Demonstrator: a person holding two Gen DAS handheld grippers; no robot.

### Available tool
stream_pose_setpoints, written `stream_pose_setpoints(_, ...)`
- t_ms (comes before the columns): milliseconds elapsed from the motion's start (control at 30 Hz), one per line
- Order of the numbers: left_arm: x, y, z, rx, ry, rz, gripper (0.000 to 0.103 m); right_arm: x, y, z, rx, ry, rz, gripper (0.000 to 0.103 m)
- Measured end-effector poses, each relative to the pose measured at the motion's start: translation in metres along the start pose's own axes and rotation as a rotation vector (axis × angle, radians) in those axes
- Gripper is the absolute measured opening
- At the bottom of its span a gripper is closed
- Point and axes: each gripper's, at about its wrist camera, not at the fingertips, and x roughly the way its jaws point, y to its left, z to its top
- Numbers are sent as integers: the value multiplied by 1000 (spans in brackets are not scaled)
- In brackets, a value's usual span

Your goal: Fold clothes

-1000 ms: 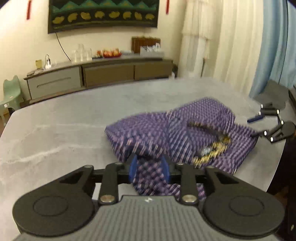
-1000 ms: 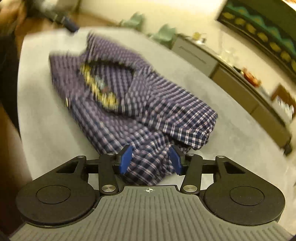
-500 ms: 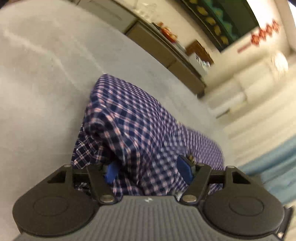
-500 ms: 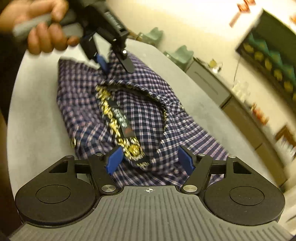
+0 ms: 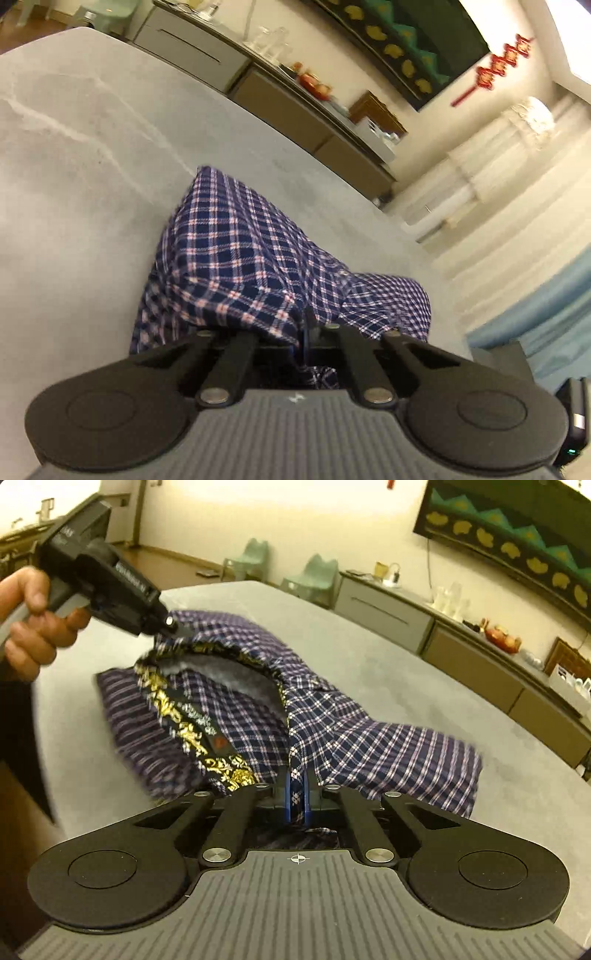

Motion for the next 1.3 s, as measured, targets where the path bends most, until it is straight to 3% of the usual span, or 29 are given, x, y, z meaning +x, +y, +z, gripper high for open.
stream_pose_setpoints(67,5,1,-12,36,38,50,5,5,13,-13,-34,50,-1,4)
stream_pose_setpoints(167,14,11,-24,13,59,125,11,13,29,-26,-99,93,-16,5)
stream_pose_setpoints(300,3,16,-29,2,6,137,16,-2,26,-25,-83,53,42,27)
stream_pose_setpoints(333,-6,12,-28,24,-14,141,21,-13,18,-24,-43,22,80,38)
stream_pose_setpoints(400,-23,-2,-19,97,-75,164,24,-41,-10,-22,87,-88,120,48)
stream_pose_setpoints(533,-57,-33,3,255,-204,215,24,-52,-66,-19,318,-195,31,48)
stream_pose_setpoints(633,-20,-45,34,338,-165,202,26,-12,-83,-12,343,-124,-91,48)
stream_pose_setpoints(700,13,-43,45,364,-125,280,24,15,-85,-15,330,-43,-120,48)
stream_pose_setpoints(800,48,-13,41,316,-27,374,24,35,-81,-30,318,103,-142,46)
stream_pose_setpoints(900,49,12,28,283,-55,423,14,28,-73,-52,307,142,-134,46)
stream_pose_setpoints(967,43,16,25,254,-74,457,27,21,-71,-59,314,133,-133,46)
stream_pose_setpoints(1033,31,14,23,235,-97,446,29,17,-75,-59,325,127,-135,47)
stream_pose_setpoints(1133,8,3,6,274,-127,385,30,-4,-78,-47,341,13,-150,50)
stream_pose_setpoints(1200,0,-2,-6,304,-128,366,30,-7,-66,-42,309,-16,-50,52)
stream_pose_setpoints(1233,3,-1,-10,318,-111,381,31,-6,-59,-41,285,-13,-8,52)
stream_pose_setpoints(1300,6,2,-19,333,-86,401,31,13,-39,-44,184,101,16,54)
